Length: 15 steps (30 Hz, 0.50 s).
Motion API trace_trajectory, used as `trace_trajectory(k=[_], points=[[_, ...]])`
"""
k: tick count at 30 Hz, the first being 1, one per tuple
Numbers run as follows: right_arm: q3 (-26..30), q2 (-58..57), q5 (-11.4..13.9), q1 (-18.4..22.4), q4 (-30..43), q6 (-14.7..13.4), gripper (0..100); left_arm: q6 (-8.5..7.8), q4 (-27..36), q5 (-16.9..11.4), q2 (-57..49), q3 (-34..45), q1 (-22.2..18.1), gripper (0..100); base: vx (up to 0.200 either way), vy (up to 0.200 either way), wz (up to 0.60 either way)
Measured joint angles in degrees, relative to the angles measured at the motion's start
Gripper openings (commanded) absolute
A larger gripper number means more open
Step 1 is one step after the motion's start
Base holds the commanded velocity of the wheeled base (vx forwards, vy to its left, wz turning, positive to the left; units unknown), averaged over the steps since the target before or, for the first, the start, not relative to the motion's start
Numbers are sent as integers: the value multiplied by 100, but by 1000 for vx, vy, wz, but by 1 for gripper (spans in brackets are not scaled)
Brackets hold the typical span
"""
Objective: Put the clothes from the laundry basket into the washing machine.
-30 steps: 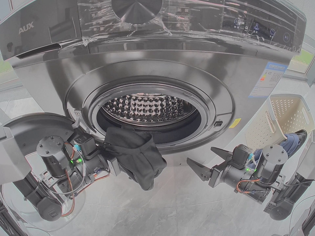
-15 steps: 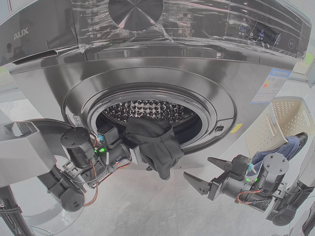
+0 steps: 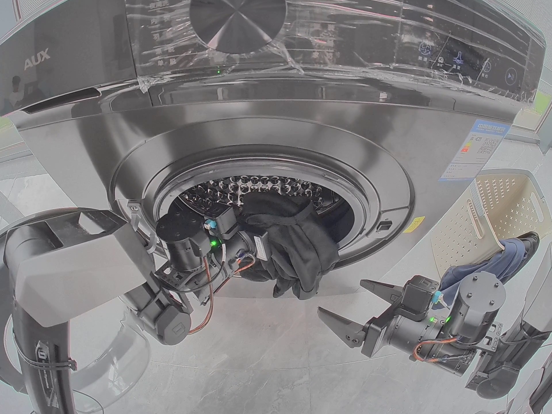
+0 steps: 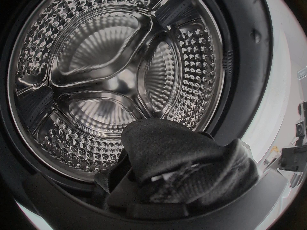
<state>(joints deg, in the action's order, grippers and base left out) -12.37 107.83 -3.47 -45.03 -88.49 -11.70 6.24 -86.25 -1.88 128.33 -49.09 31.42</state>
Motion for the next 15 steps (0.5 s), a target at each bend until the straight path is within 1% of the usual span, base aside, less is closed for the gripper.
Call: trace_trajectory(k=[4,10,15], points=[[-7,-5,0,-22,0,0,100,-4,329,101,177,-280,-16,0,0,0,0],[-13,-5,4,-35,0,2,100,-15,466,79,340,-664,-80,0,0,0,0],[-18,0,4,-39,0,0,100,-1,705,65,530,-1204,-134,0,0,0,0]])
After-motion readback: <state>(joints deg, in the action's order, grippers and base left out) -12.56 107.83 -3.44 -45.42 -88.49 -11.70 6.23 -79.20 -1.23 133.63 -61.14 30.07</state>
